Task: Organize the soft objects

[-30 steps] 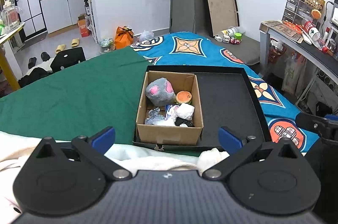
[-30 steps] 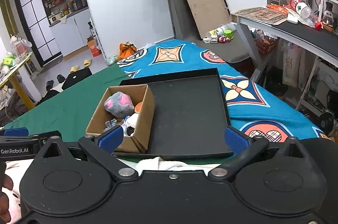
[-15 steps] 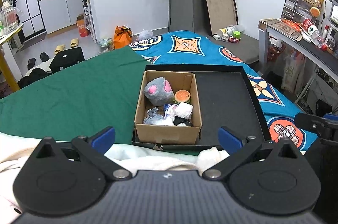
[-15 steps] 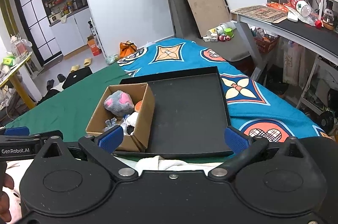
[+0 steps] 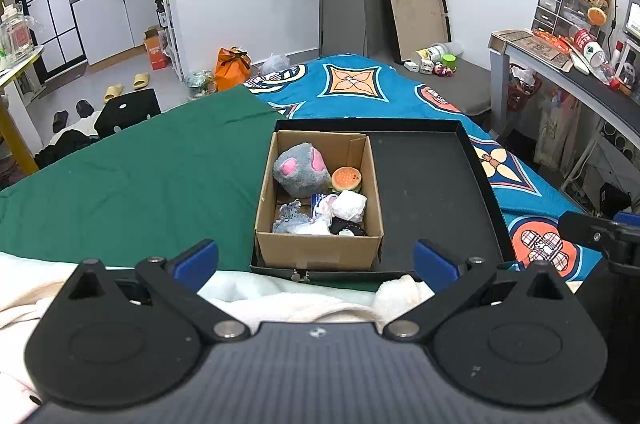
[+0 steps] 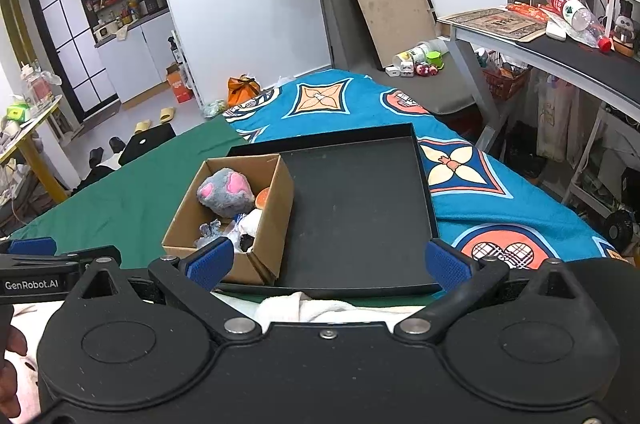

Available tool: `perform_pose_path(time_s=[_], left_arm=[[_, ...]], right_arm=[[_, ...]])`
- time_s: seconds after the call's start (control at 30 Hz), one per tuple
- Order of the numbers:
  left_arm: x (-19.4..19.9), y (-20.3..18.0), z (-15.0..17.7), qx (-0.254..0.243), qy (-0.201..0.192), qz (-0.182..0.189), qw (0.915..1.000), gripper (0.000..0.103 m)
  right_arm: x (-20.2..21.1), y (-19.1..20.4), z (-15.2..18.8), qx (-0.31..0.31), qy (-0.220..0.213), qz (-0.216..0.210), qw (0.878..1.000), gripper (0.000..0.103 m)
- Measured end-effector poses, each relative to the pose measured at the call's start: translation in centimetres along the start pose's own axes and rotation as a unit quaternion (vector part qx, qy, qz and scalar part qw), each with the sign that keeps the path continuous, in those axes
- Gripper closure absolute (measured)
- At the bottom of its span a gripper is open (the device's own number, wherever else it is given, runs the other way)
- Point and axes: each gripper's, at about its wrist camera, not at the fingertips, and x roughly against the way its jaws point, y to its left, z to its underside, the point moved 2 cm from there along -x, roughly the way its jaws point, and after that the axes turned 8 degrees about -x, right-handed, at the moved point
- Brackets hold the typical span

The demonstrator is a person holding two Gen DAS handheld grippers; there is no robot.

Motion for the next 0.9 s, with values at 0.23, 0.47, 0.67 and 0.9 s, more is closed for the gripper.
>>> perform_pose_path(time_s=[0.23,0.47,0.67,0.9], left_arm=[[0.11,-0.07,-0.22,-0.002,-0.001,0.001,1.0,0.0],[0.15,-0.05,-0.3,-0.001,-0.001,-0.001,1.0,0.0],[0.14,0.06,-0.35,0.0,0.0,-0.001,1.0,0.0],[0.13,0.05,-0.34,0.0,0.0,-0.001,1.0,0.0]], right_arm=[[-0.02,-0.01,0.0,0.001,0.0,0.0,1.0,0.0],[-0.13,0.06,0.05,0.004,0.001,-0.001,1.0,0.0],[-0.16,0.1,0.02,0.007,0.002,-0.001,1.0,0.0],[-0.18,0.17,0.06,0.008,0.004,-0.003,1.0,0.0]])
